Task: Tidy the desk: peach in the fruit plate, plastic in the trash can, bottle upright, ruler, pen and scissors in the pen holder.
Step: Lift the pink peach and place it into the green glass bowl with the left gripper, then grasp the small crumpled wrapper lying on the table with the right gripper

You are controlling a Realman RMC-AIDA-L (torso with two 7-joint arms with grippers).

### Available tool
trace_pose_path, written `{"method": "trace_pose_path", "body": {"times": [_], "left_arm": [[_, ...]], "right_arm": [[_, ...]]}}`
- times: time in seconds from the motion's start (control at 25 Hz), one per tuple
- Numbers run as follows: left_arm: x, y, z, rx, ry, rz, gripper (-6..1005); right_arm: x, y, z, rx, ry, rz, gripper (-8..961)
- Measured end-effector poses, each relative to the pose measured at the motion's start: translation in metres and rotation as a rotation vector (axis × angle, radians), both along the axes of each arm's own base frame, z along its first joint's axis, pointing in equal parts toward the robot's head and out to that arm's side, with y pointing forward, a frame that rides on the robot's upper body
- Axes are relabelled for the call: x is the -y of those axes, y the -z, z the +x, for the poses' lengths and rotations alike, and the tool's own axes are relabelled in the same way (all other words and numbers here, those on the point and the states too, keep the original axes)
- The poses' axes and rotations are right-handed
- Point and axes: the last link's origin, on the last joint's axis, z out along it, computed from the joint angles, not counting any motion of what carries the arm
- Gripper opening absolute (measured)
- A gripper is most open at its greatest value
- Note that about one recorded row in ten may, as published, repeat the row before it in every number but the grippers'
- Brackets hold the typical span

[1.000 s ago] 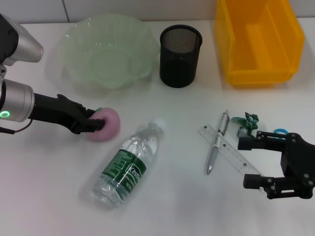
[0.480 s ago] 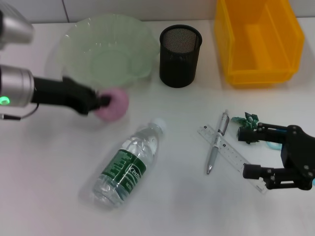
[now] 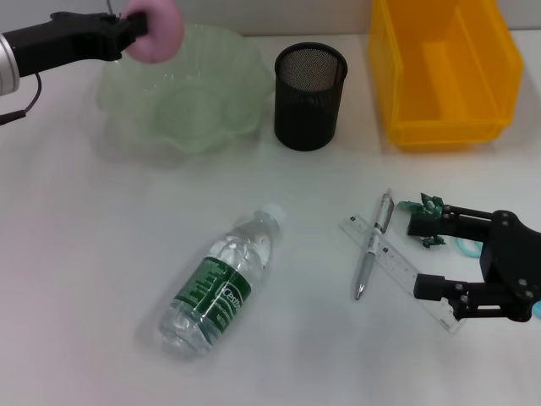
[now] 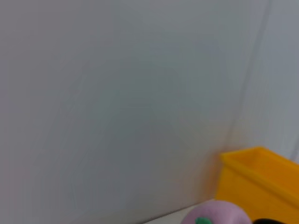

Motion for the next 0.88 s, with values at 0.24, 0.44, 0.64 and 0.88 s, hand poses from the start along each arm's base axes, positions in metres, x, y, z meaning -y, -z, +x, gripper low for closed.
{"method": "trace_pose_path", "body": {"times": [0.24, 0.44, 0.64, 0.88], "left_arm": [[-0.019, 0.010, -0.013, -0.028, -0.117, 0.091, 200], [-0.018, 0.009, -0.014, -0.020, -0.120, 0.096, 304], [-0.007, 0.004, -0.012, 0.048, -0.067, 0.094, 409], [0.029, -0.002, -0.018, 0.127, 0.081, 0.075, 608]], "right_arm": [[-0.001, 0.001, 0.001, 0.006, 0.011, 0.008, 802], [-0.004, 0.002, 0.001, 0.011, 0.019, 0.016, 802], [-0.010, 0.003, -0.002, 0.004, 0.041, 0.025, 802], [-0.032, -0.012, -0.006, 0.019, 0.125, 0.024, 801]]}}
